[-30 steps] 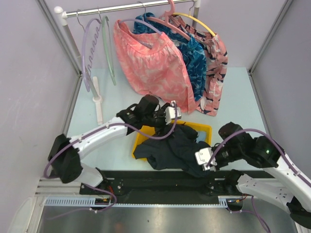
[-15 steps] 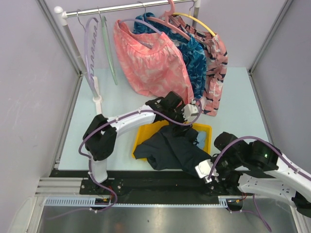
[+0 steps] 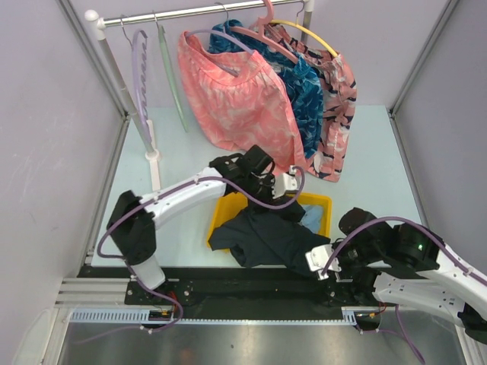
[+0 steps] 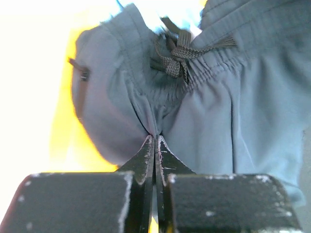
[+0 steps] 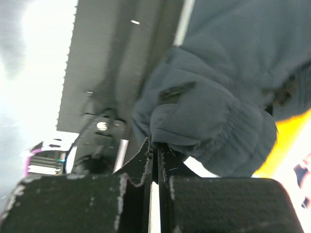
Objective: Place the shorts on the hanger
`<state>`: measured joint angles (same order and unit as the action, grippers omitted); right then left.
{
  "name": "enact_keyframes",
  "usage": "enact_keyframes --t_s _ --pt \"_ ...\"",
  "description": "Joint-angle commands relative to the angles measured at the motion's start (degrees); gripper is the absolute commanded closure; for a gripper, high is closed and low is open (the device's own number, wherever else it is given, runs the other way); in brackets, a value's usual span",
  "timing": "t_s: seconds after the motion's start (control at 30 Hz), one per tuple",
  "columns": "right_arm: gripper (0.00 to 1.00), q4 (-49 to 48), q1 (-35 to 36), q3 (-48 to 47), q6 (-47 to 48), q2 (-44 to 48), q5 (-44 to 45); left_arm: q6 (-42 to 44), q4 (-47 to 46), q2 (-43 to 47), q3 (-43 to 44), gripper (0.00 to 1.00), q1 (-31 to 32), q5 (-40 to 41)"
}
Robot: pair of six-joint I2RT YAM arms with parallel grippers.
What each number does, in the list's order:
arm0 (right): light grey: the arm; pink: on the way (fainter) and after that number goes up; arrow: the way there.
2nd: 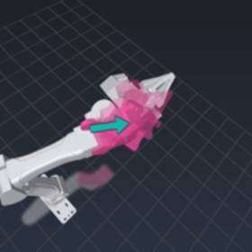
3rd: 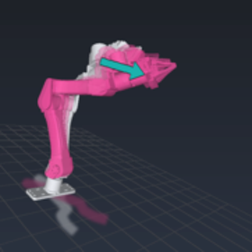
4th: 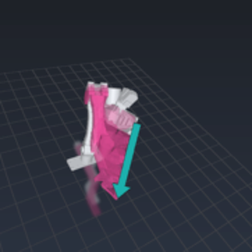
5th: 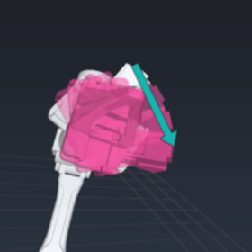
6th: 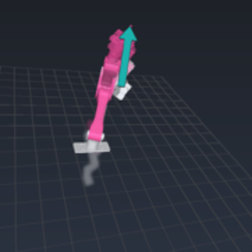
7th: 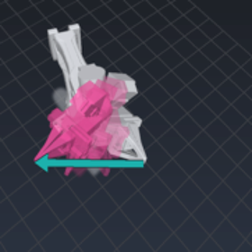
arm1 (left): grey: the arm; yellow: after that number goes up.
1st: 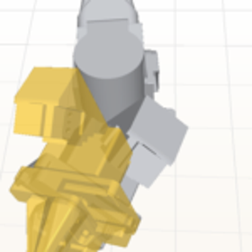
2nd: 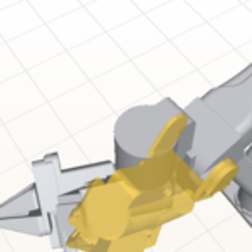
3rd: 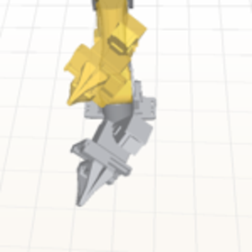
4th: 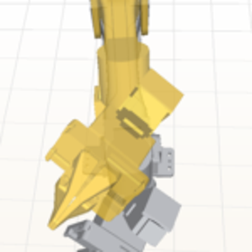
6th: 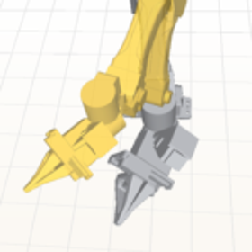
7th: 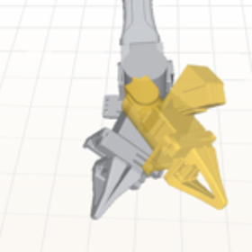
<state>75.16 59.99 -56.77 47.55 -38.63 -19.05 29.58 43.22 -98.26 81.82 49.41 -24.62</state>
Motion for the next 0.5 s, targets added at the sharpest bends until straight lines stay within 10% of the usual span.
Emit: enact_keyframes --t_s 0.0,0.4,0.47 --pt "1.0 -5.89 -1.27 0.96 -3.34 0.93 9.63 0.12 0.46 13.14 -1.21 1.0 -2.81 -0.43" --pt "1.0 -6.16 -5.84 4.13 1.04 0.31 6.13 19.01 21.78 32.08 -27.25 0.98 1.13 -2.1" --pt "1.0 -4.76 -5.85 4.21 2.02 -0.13 4.9 20.94 24.53 29.2 -24.18 0.78 0.17 -3.06"
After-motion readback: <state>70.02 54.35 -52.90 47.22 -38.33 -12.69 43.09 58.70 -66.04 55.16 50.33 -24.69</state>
